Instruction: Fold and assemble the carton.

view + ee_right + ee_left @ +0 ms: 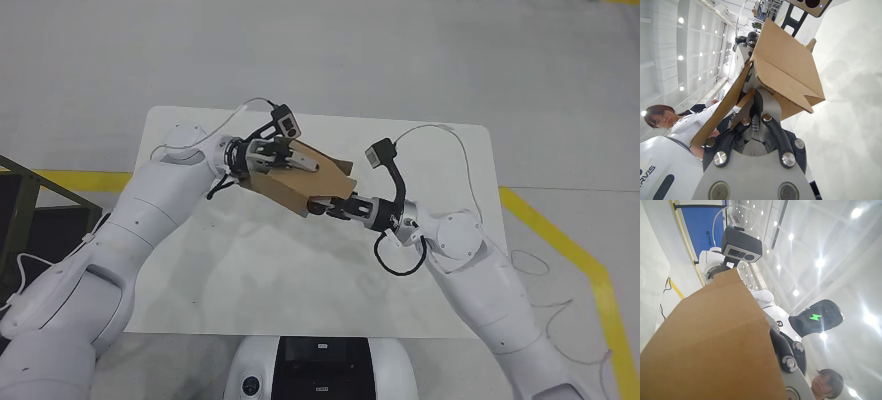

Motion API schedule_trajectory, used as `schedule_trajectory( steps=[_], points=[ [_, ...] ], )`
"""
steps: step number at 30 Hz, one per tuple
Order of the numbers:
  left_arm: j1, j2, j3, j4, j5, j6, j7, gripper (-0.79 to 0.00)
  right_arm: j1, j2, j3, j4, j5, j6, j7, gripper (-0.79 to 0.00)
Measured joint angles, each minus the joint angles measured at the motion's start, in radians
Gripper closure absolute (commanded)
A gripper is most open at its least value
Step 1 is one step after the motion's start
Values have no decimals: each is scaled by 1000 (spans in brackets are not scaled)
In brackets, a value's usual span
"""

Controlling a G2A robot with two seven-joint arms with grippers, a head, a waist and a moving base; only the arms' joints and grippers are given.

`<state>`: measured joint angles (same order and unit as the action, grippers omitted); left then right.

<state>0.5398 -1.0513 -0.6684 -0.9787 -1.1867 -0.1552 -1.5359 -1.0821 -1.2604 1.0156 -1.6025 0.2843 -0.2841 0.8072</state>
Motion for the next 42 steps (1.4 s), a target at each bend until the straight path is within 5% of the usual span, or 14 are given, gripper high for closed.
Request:
schedule_trajectory(
  steps=[18, 20, 21, 22, 30, 33, 35, 42],
  points=[
    [22, 28, -5, -7, -70, 14, 0, 0, -40, 18, 105, 12, 6, -76, -28, -49],
    [25, 32, -6, -11, -72, 15, 0, 0, -42, 20, 110, 11, -8, -87, -33, -175],
    [26, 34, -8, -11, -73, 13, 0, 0, -43, 20, 112, 8, -21, -98, -35, -302],
    [28, 36, -11, -10, -76, 7, 0, 0, -46, 21, 115, 4, -38, -121, -39, -323],
    [38, 36, -52, 40, -103, -52, 0, 0, -91, 27, 135, -70, -171, -331, -95, -305],
    [40, 28, -65, 56, -117, -62, 0, 0, -95, 26, 129, -95, -261, -405, -131, -357],
    [37, 21, -70, 72, -119, -58, 0, 0, -95, 24, 125, -108, -341, -451, -171, -465],
    [20, -9, -67, 95, -83, -26, 47, 0, -79, 9, 100, -111, -643, -485, -345, -566]
  ],
)
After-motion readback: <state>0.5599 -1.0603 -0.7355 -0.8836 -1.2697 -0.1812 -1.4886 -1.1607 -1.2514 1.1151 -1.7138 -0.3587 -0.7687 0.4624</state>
